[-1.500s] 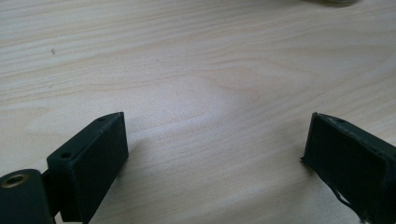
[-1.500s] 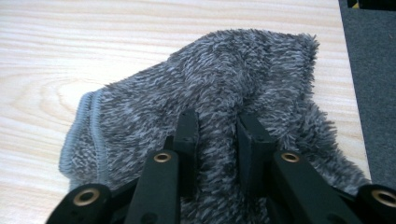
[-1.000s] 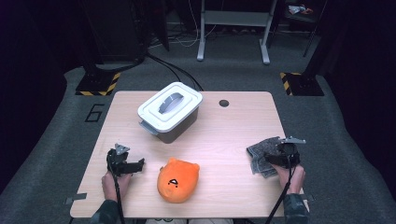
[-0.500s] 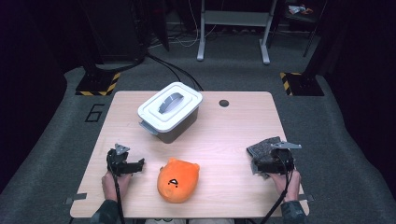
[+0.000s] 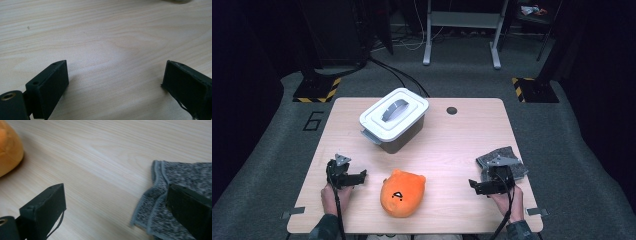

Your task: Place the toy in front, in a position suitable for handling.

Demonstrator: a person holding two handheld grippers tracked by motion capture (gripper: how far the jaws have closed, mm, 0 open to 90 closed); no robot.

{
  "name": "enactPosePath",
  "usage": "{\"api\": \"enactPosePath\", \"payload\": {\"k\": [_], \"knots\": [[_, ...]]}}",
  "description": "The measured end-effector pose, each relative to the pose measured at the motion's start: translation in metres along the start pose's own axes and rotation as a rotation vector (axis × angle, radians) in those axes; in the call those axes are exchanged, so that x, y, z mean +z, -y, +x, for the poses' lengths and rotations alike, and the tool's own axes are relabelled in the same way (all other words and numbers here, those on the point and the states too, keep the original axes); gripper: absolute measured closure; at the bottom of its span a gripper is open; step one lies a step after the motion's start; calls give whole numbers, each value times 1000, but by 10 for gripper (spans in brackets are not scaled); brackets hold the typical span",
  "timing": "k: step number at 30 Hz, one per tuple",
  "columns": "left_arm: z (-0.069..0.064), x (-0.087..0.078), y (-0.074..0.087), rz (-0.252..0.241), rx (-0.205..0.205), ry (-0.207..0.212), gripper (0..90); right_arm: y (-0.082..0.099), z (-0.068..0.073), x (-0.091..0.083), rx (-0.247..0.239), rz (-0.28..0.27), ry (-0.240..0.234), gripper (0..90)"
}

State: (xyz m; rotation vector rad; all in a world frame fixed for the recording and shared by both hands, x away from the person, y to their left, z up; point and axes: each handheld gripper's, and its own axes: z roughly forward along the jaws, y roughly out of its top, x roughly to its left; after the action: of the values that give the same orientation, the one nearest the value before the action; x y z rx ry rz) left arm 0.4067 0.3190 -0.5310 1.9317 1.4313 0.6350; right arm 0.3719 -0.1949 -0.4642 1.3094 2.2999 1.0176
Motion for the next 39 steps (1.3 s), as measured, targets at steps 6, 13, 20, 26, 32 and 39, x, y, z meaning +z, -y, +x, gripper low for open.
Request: {"api": "enactPosePath", "payload": {"k": [6,13,20,26,32,39], "knots": [[0,0,0,0,-1,1,60,-3,18,4,-47,2,-52,10],[0,0,0,0,-1,0,61,-9,39,12,-89,14,-147,0],[0,0,0,-1,0,0,61,-18,64,21,-138,15,-217,0],[0,0,0,1,4,0,61,-22,82,28,-151,11,-266,0],[0,0,0,0,2,0,61,-28,106,40,-185,9,-325,0],[0,0,0,1,4,0,61,-43,129,45,-243,-10,-374,1]]}}
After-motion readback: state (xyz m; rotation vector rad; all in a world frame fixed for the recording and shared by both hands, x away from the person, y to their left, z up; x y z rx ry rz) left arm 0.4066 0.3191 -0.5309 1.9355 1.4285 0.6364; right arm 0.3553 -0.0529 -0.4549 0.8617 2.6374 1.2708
